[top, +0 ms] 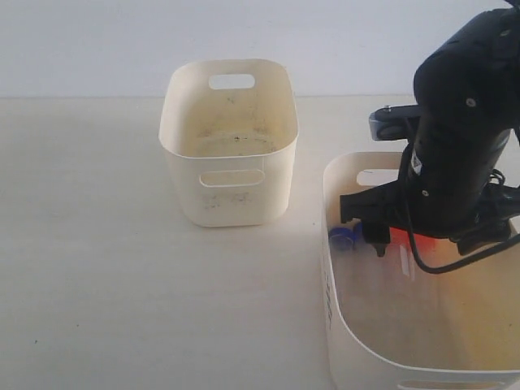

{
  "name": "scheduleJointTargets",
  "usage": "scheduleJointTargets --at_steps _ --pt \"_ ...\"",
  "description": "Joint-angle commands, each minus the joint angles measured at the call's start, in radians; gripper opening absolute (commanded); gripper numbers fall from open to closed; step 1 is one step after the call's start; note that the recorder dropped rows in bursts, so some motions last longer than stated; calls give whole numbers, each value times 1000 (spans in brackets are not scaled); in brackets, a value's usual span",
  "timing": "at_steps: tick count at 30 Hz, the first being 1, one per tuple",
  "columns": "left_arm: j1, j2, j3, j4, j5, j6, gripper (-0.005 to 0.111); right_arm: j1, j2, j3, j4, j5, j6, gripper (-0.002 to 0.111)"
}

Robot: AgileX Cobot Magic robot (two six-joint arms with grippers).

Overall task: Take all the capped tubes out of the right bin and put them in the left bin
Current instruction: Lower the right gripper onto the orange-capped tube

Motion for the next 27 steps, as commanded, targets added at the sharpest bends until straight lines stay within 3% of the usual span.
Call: scheduleJointTargets --at_steps 1,27 --pt "-7 4 -2 -3 -7 -4 4 -2 -1 2 2 -24 -38 77" --pt "-7 4 -2 -3 -7 -4 4 -2 97 2 25 -65 -43 77"
